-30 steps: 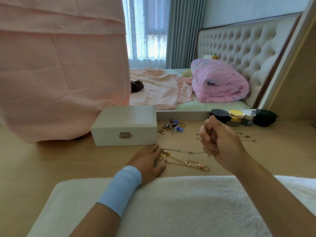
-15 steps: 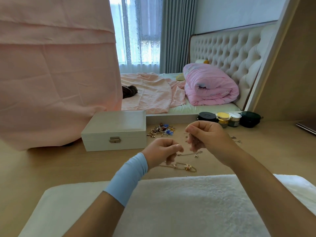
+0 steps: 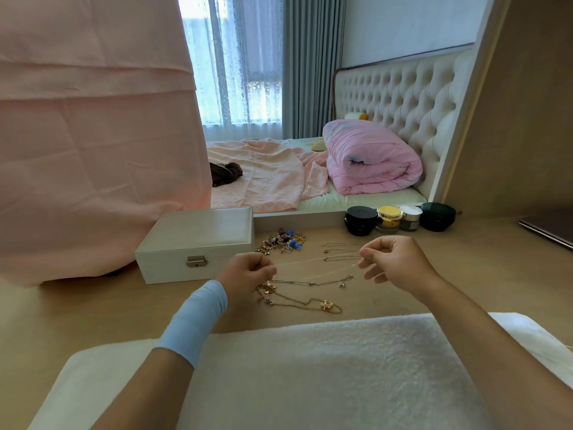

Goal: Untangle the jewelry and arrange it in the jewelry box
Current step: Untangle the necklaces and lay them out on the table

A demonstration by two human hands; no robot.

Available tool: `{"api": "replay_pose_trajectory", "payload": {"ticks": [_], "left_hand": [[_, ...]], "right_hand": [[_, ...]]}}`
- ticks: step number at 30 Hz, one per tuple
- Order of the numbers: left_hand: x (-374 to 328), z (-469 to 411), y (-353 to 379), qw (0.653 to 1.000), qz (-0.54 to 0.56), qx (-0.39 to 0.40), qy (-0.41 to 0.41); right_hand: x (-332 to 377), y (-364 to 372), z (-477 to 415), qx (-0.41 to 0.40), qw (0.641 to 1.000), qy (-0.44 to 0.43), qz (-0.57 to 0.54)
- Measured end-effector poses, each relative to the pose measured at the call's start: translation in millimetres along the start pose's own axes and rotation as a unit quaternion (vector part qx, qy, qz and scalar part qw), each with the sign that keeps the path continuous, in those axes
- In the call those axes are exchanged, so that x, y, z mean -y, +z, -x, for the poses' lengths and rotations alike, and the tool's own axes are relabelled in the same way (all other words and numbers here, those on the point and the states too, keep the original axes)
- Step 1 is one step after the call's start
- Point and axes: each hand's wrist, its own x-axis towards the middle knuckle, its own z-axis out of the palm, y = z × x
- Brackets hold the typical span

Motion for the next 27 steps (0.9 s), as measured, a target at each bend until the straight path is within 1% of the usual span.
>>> {"api": "replay_pose_trajectory", "payload": {"ticks": [1,2,3,5,6,8,10,11,13,14,15,17,20,21,25,27], "left_hand": [[-2,0,1,0.999,0.038,-0.019,0.006],[-4,1,1,0.994,0.100,-0.037,0.004],[-7,1,1,0.983,0.176,-0.049,-0.008],[-12,0,3,0.946,0.318,-0.053,-0.043],[-14,-1,4,0.928,0.364,-0.052,-0.058],[-15,-6,7,0.912,0.400,-0.050,-0.077],[-13,-11,7,0.916,0.390,-0.048,-0.085],[-12,-13,6,0.928,0.359,-0.048,-0.088],[-8,-16,4,0.965,0.245,-0.049,-0.086],[-7,-16,4,0.977,0.193,-0.049,-0.079],[-7,-17,4,0.982,0.166,-0.048,-0.072],[-11,-17,7,0.983,0.168,-0.040,-0.062],[-20,-15,10,0.975,0.216,-0.033,-0.047],[-22,-16,10,0.976,0.212,-0.036,-0.040],[-30,-15,12,0.995,0.084,-0.044,0.003],[-38,-13,15,0.998,0.052,-0.041,0.022]], "right_hand": [[-4,1,0,-0.001,1.000,0.005,0.012],[-8,2,0,-0.002,1.000,0.009,0.020],[-11,3,1,-0.001,1.000,0.013,0.024],[-17,6,2,0.001,0.999,0.018,0.027],[-20,9,2,-0.001,0.999,0.020,0.027],[-25,12,2,-0.009,0.999,0.021,0.028],[-30,15,2,-0.017,0.999,0.018,0.037],[-32,17,2,-0.017,0.999,0.016,0.045],[-39,19,0,-0.018,0.997,0.013,0.081],[-42,19,-2,-0.017,0.994,0.011,0.110],[-44,19,-3,-0.017,0.990,0.010,0.140],[-45,17,-4,-0.012,0.981,0.013,0.194],[-42,18,-4,0.009,0.965,0.022,0.262],[-40,18,-3,0.016,0.959,0.023,0.282],[-36,16,0,0.039,0.935,0.024,0.351],[-31,16,3,0.044,0.919,0.020,0.391]]}}
